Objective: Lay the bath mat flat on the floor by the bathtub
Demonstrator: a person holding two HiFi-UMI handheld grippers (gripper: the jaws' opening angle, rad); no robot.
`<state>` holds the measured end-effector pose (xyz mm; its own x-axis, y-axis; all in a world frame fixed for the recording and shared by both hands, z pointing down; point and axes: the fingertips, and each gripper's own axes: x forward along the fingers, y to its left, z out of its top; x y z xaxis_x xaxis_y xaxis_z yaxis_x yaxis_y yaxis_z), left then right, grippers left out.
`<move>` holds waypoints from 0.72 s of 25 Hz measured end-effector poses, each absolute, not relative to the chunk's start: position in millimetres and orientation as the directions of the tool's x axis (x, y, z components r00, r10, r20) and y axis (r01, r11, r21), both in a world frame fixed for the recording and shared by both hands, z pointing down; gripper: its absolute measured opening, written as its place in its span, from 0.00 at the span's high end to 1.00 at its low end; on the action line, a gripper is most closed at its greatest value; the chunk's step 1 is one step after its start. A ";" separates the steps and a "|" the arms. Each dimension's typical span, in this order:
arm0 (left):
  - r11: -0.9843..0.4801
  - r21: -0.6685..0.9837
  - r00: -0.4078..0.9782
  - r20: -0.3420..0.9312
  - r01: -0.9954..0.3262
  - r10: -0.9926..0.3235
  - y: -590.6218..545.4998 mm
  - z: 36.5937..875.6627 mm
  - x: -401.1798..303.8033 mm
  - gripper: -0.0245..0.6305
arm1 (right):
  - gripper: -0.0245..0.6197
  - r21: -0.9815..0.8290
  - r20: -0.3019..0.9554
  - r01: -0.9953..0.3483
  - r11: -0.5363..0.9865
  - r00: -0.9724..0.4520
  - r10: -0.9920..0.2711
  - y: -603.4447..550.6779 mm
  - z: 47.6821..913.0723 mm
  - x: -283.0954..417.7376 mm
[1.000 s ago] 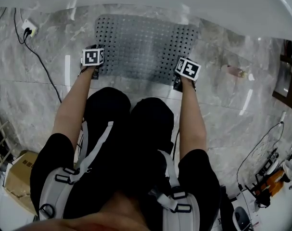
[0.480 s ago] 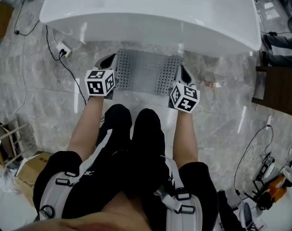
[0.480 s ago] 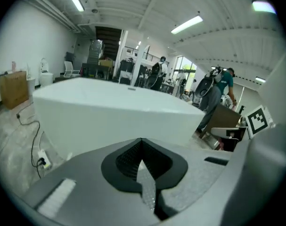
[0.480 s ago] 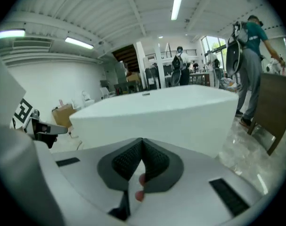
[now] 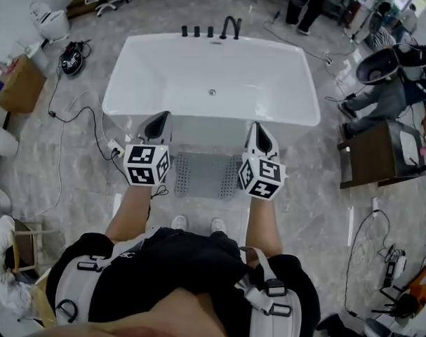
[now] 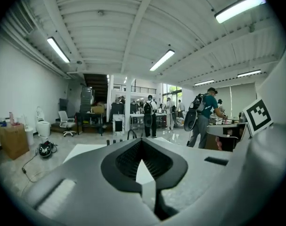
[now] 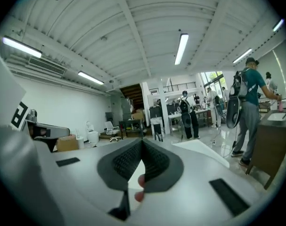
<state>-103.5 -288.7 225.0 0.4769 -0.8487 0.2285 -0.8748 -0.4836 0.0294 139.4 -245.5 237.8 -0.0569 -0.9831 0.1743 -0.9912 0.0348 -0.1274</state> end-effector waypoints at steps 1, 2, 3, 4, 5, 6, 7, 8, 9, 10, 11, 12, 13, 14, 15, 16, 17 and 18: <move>-0.485 0.018 0.478 0.204 -0.874 -0.854 -283.0 208.5 -102.3 0.96 | 0.95 -0.129 0.146 -0.991 0.036 -0.055 -0.988 -241.7 221.9 138.9; -0.485 0.008 0.478 0.184 -0.874 -0.859 -278.8 196.8 -101.4 0.96 | 0.95 -0.136 0.123 -0.990 0.036 -0.053 -0.991 -238.9 211.3 138.7; -0.485 0.001 0.478 0.170 -0.874 -0.862 -275.4 189.3 -100.2 0.96 | 0.95 -0.145 0.106 -0.989 0.035 -0.051 -0.993 -236.3 204.2 138.8; -0.488 -0.002 0.481 0.164 -0.873 -0.861 -271.7 184.9 -98.6 0.96 | 0.95 -0.151 0.093 -0.988 0.034 -0.048 -0.994 -232.7 198.9 138.6; -0.493 -0.004 0.486 0.162 -0.870 -0.859 -266.9 182.1 -97.1 0.96 | 0.95 -0.155 0.083 -0.987 0.034 -0.047 -0.995 -227.6 194.1 137.9; -0.501 -0.002 0.494 0.159 -0.866 -0.855 -261.9 179.0 -96.0 0.96 | 0.95 -0.154 0.072 -0.987 0.035 -0.047 -0.996 -222.0 188.6 136.9; -0.507 0.003 0.501 0.153 -0.862 -0.852 -257.8 175.0 -95.5 0.96 | 0.95 -0.146 0.059 -0.989 0.036 -0.045 -0.997 -217.0 181.9 136.3; -0.510 0.007 0.505 0.145 -0.860 -0.851 -255.3 170.8 -95.4 0.96 | 0.95 -0.135 0.045 -0.990 0.036 -0.042 -0.998 -213.3 175.0 136.5; -0.509 0.009 0.505 0.139 -0.861 -0.852 -254.6 167.4 -95.4 0.96 | 0.95 -0.129 0.034 -0.991 0.036 -0.040 -0.999 -210.8 168.9 137.6; -0.507 0.009 0.504 0.136 -0.862 -0.853 -254.7 164.7 -95.1 0.96 | 0.95 -0.128 0.025 -0.991 0.036 -0.040 -0.999 -209.3 164.1 139.3; -0.507 0.010 0.503 0.134 -0.862 -0.854 -254.8 162.6 -94.5 0.96 | 0.95 -0.129 0.019 -0.991 0.038 -0.040 -0.999 -207.9 160.6 141.1; -0.508 0.015 0.505 0.133 -0.861 -0.853 -254.2 160.8 -93.8 0.96 | 0.95 -0.129 0.014 -0.991 0.039 -0.041 -0.999 -206.2 158.5 142.8; -0.510 0.022 0.508 0.130 -0.860 -0.852 -253.1 159.5 -93.2 0.96 | 0.95 -0.127 0.012 -0.991 0.038 -0.040 -0.999 -204.2 157.8 144.6; -0.510 0.027 0.509 0.127 -0.860 -0.851 -252.3 158.7 -92.6 0.96 | 0.95 -0.126 0.012 -0.991 0.035 -0.037 -0.999 -202.6 158.1 146.6; -0.509 0.028 0.508 0.125 -0.860 -0.852 -252.3 158.3 -92.2 0.96 | 0.95 -0.125 0.014 -0.992 0.032 -0.033 -0.999 -201.8 158.9 148.8; -0.507 0.025 0.506 0.124 -0.862 -0.854 -252.5 158.0 -92.0 0.96 | 0.95 -0.127 0.015 -0.992 0.028 -0.030 -0.999 -201.3 159.6 150.7; -0.506 0.020 0.504 0.124 -0.863 -0.855 -252.2 158.0 -91.9 0.96 | 0.95 -0.128 0.017 -0.991 0.025 -0.027 -0.999 -200.6 160.1 152.2; -0.505 0.018 0.503 0.125 -0.863 -0.855 -251.5 158.0 -92.0 0.96 | 0.95 -0.129 0.017 -0.991 0.022 -0.024 -1.000 -199.5 160.3 153.5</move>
